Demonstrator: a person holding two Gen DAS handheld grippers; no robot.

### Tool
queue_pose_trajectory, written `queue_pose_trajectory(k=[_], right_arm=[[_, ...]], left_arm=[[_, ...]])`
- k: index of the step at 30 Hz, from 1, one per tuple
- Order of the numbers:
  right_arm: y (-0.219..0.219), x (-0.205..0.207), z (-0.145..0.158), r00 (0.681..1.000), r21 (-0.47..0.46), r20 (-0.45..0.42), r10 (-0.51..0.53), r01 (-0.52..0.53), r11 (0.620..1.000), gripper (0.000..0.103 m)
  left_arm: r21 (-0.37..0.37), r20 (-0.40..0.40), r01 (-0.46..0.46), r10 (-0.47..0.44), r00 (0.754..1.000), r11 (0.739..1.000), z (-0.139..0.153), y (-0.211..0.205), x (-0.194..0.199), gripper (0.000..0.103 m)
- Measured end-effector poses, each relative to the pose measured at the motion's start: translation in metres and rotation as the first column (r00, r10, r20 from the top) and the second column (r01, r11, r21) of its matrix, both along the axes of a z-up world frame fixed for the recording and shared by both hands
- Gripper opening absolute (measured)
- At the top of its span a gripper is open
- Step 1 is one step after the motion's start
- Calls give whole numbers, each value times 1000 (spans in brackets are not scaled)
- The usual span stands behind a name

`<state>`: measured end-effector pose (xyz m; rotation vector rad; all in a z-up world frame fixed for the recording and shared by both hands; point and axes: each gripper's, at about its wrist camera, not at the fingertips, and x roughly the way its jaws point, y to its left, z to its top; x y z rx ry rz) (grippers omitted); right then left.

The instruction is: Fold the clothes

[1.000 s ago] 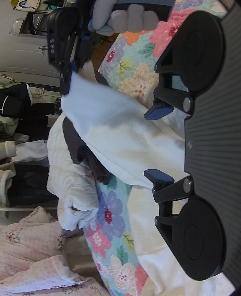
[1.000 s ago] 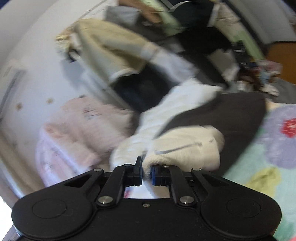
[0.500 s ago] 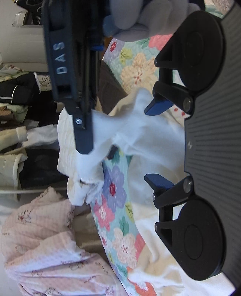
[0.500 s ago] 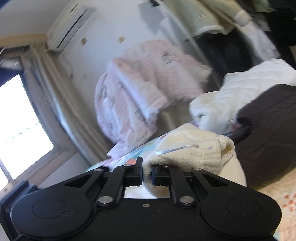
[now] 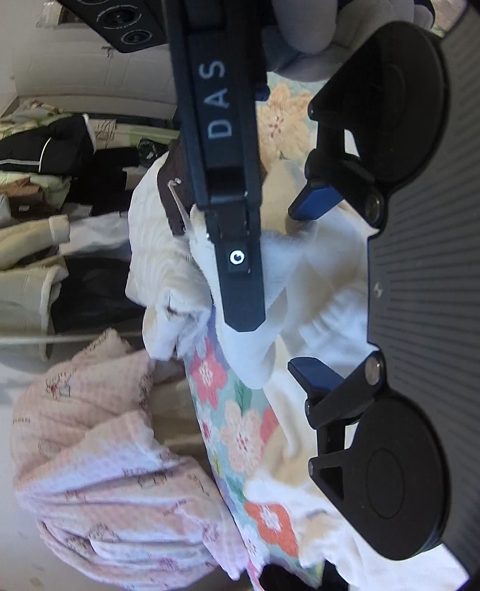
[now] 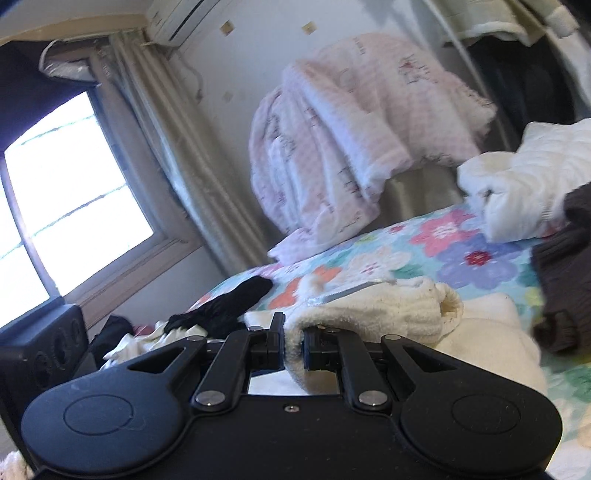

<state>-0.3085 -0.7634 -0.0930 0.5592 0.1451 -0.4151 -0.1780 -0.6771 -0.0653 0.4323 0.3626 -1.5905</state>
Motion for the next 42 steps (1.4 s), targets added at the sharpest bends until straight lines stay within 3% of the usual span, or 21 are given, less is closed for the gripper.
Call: queue_pose_trajectory(k=[6,10,16,21,22,23,24,25,28,30,33,35,37,39,40,42], right_arm=[[16,22,-3,995,38,22,100,-100,994,12],[22,32,-3,994,27,-14,108,-108,994,12],[29,40,-4,986,40,19,163,-164,986,12],[34,54,-1,963,20,87,255,-257,966,12],[34,55,0,955,23,109,276,-280,960,13],[33,57,0,947,28,124,296,-301,953,13],[33,59,1,939,33,138,316,-323,946,13],[32,60,1,930,38,152,336,-345,938,13],[29,62,-2,920,53,150,362,-373,926,16],[24,50,0,921,66,164,353,-367,928,19],[11,18,1,948,86,180,262,-280,956,40],[2,1,-4,977,106,124,172,-186,977,43],[-6,-15,-9,995,121,66,81,-88,989,43],[-17,-21,-20,1000,163,-30,-9,14,987,45],[-21,-21,-26,997,176,-67,-36,48,983,45],[-24,-18,-32,990,181,-125,-61,84,980,45]], left_arm=[[-10,-45,-64,63,997,998,-1,32,28,87],[-5,-82,-91,90,993,996,-9,52,45,87],[-79,-234,-94,73,970,992,-18,67,61,92],[-94,-416,-168,115,902,981,-24,60,82,91],[-97,-428,-176,119,896,980,-25,60,87,73],[-102,-446,-190,126,886,976,-26,60,91,31],[-104,-473,-187,116,874,977,-27,60,97,16],[-100,-486,-188,117,866,977,-28,59,102,12],[-99,-384,-237,182,905,967,-25,60,105,10],[-114,-348,-274,220,911,955,-23,67,110,10],[-110,-376,-333,271,886,936,-29,84,127,10],[-66,-389,-371,319,864,926,-43,91,134,10],[62,-385,-410,401,831,910,-66,90,141,10],[203,-371,-438,483,793,876,-89,88,146,11],[239,-370,-432,493,788,870,-95,88,147,12],[238,-343,-433,492,800,870,-91,94,143,14]])
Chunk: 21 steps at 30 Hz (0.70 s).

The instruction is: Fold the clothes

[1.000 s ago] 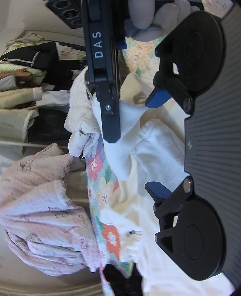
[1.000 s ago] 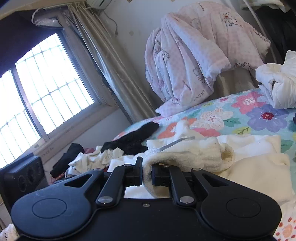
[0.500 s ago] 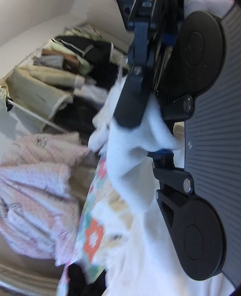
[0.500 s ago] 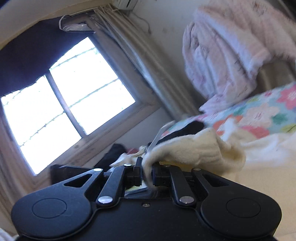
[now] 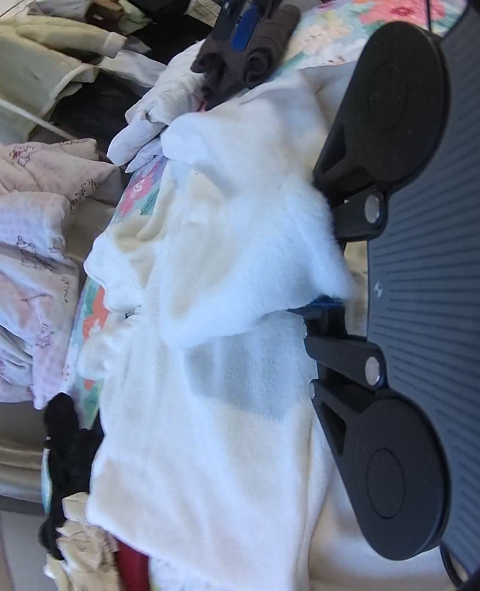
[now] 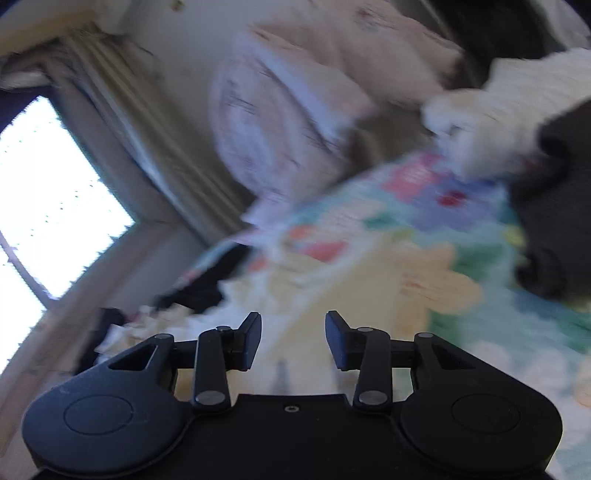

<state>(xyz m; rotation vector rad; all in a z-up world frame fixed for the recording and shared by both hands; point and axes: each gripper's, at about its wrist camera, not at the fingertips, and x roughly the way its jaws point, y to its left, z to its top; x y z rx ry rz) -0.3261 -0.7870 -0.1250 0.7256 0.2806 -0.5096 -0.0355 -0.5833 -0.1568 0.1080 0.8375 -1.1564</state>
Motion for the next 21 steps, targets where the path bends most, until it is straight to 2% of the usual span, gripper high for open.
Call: queue_pose_trajectory(k=[3,4,5,10,12,14,15,17,19,21], right_arm=[[8,20,4,997,-54,-78,21,-25,998,45],[12,27,5,995,-68,-93,36,-42,997,46],[16,34,6,993,-80,-105,53,-62,995,46],[34,80,10,971,-181,-191,147,-182,966,46],[38,99,5,941,-226,-271,204,-269,936,48],[39,116,-6,883,-246,-397,251,-365,898,54],[32,116,-14,869,-217,-434,237,-356,909,55],[13,110,-31,849,-136,-493,190,-291,947,55],[2,98,-34,871,-70,-457,183,-240,968,55],[2,90,-31,878,-67,-442,185,-238,969,55]], left_arm=[[54,91,18,-23,996,998,20,11,-5,27],[70,136,9,-18,991,998,27,16,-6,37],[75,182,4,-18,983,997,34,22,-6,43],[39,327,25,-37,944,999,73,38,-15,49],[27,377,37,-44,925,999,83,38,-23,53],[80,480,41,-74,874,996,85,15,-44,59],[94,498,84,-120,859,992,81,0,-52,59],[133,476,128,-176,861,983,71,-25,-60,60],[155,477,128,-187,858,980,63,-42,-63,60],[184,498,114,-193,845,976,55,-51,-62,64]])
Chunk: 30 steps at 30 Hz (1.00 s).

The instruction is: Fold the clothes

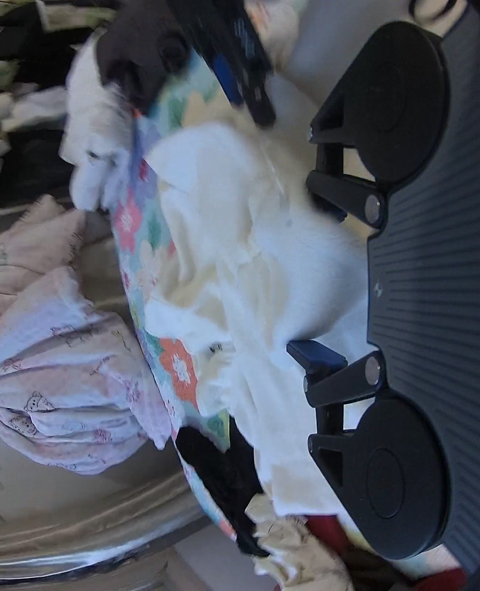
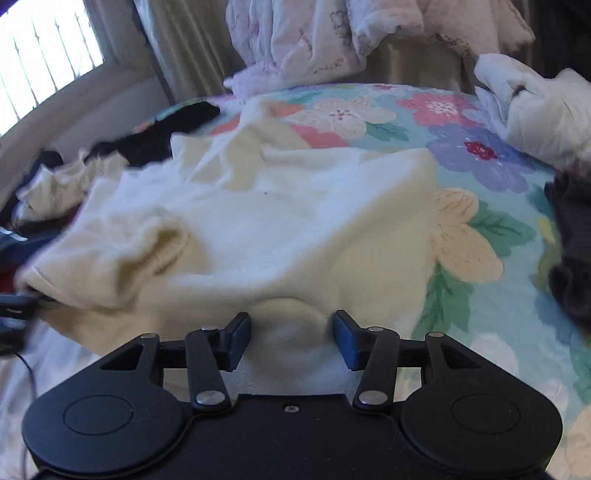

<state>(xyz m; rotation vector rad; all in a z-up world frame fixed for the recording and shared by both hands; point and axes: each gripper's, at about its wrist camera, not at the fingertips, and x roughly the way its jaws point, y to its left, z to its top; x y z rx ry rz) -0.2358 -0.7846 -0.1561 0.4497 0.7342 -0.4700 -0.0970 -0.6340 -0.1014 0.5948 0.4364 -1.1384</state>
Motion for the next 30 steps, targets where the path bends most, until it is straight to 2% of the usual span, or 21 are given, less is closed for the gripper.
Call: queue_pose_trajectory(k=[1,3,5,7,8,10,12,14,16,18,19,22,26,29,30], right_arm=[[3,-1,1,1000,-15,-11,6,-6,1000,56],[7,-1,0,1000,-27,-19,12,-13,1000,58],[8,2,0,999,-38,-28,16,-17,999,59],[9,5,0,999,-41,-29,24,-25,999,62],[9,6,-1,999,-38,-33,26,-27,999,63],[10,7,-2,999,-42,-38,27,-29,999,63],[12,2,2,999,-12,8,34,-34,999,64],[9,-5,4,997,45,71,41,-44,998,64],[7,-7,3,997,70,76,25,-31,997,64],[9,-6,-1,999,58,36,16,-18,998,64],[11,-4,-3,1000,48,8,15,-16,999,64],[16,-2,-5,999,24,-34,19,-18,1000,64],[19,-4,2,1000,10,-24,13,-12,1000,64],[25,-5,9,1000,-1,1,12,-12,1000,64],[28,-5,11,1000,-16,7,15,-15,1000,64]], left_arm=[[13,15,-5,4,1000,1000,-4,-4,1,67],[18,-1,3,-3,1000,1000,-10,-8,8,67],[-3,-4,-13,13,1000,1000,-14,-4,19,11],[-92,-89,-50,42,995,994,-6,6,40,11],[-179,-160,-73,44,986,981,4,16,52,11],[-334,-264,-136,46,963,933,24,42,72,11],[-427,-323,-189,47,945,884,35,60,85,11],[-417,-413,-274,88,907,867,30,64,99,12],[-330,-491,-378,184,851,865,11,62,113,20],[-211,-498,-479,328,803,852,-12,63,125,24],[-169,-485,-498,368,793,851,-20,66,130,24],[-166,-482,-515,387,786,841,-24,87,138,34],[-213,-477,-430,291,829,877,-19,100,144,38],[-200,-512,-365,221,830,909,-24,93,152,37],[-178,-507,-362,230,830,915,-28,88,154,37]])
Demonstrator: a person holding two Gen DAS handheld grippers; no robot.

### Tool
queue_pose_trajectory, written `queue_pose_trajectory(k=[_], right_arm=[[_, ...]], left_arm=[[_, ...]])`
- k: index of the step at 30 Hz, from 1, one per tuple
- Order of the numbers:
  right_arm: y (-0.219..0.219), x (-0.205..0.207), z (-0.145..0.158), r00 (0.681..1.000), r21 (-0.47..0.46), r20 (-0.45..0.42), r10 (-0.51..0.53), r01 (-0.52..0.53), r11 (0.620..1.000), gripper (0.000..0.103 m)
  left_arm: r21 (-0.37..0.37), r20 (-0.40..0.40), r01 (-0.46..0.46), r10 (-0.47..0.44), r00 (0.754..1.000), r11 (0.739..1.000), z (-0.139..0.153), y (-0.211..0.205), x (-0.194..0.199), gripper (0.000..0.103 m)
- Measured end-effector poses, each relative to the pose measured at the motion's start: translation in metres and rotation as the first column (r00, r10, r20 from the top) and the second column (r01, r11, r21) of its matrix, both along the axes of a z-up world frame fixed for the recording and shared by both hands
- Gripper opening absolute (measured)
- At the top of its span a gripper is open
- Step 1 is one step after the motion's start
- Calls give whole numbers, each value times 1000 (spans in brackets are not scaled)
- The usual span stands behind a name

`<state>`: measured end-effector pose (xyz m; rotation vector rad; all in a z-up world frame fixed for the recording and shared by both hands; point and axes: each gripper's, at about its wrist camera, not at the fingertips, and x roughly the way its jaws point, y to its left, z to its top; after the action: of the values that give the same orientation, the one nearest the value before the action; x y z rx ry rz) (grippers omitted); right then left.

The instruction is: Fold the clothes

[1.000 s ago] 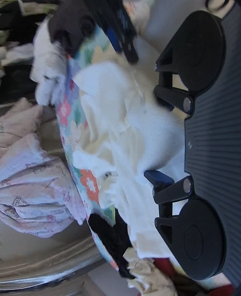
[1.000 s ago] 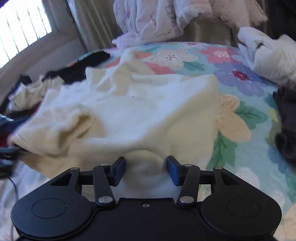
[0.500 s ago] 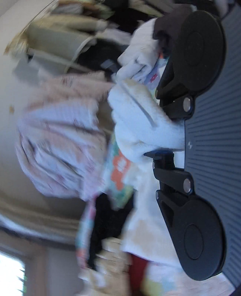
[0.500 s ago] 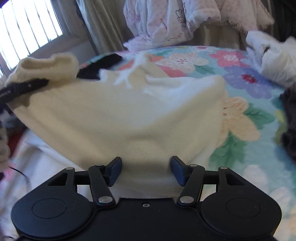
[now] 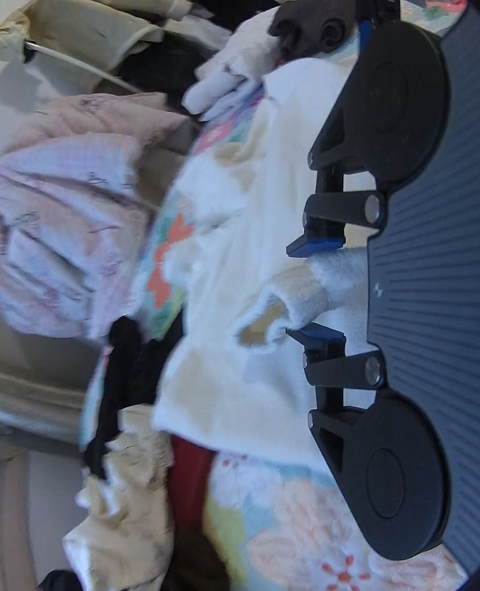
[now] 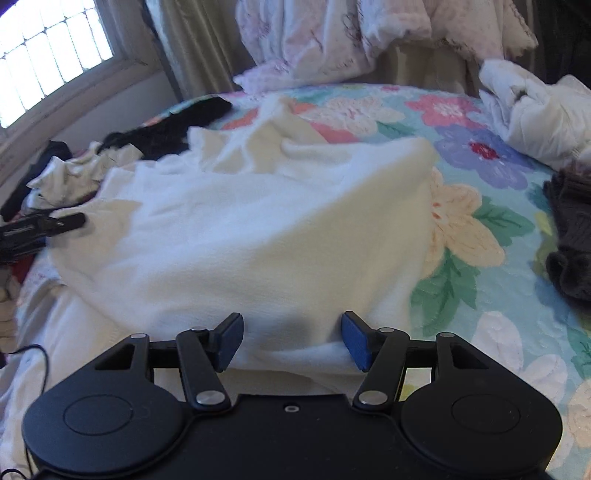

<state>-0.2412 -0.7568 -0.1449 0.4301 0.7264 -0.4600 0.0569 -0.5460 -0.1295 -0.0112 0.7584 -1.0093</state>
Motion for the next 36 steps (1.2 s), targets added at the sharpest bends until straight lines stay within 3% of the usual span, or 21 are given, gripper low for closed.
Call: queue_pose_trajectory(k=[2,4,7,9,12,13,15,17,22,28,32,36], right_arm=[[5,0,6,1000,-48,10,6,-6,999,64],[8,-1,12,999,-94,34,12,-8,996,65],[2,-7,17,996,-90,92,0,9,996,65],[-2,-6,14,994,-60,106,-3,10,998,65],[-6,0,5,996,-22,93,-1,3,1000,65],[-7,4,1,997,-17,77,4,-3,1000,65],[-2,12,-6,1000,-44,28,11,-9,999,66],[5,17,-10,1000,-84,-6,17,-17,996,66],[20,5,-3,1000,-84,16,7,-5,996,66],[44,3,21,990,-59,142,-10,18,998,66],[89,4,40,962,-22,269,-42,49,999,66],[133,4,65,957,-132,289,32,7,991,66]], left_arm=[[50,1,3,-3,1000,999,-7,-10,3,33],[39,43,16,-18,999,999,-8,-13,3,11],[-38,173,17,-10,985,999,13,-3,-5,11],[3,223,0,-1,975,1000,23,-2,-4,12],[201,284,-78,18,959,977,14,-18,1,31],[249,321,-110,25,947,962,9,-24,0,50],[305,383,-138,11,924,942,7,-28,-6,54],[289,405,-135,7,914,948,16,-18,-12,57],[300,432,-144,0,902,943,51,25,-33,63],[293,515,-158,-16,857,943,94,75,-75,73],[272,492,-144,-8,870,952,110,108,-96,74],[249,484,-91,-43,874,964,123,140,-114,76]])
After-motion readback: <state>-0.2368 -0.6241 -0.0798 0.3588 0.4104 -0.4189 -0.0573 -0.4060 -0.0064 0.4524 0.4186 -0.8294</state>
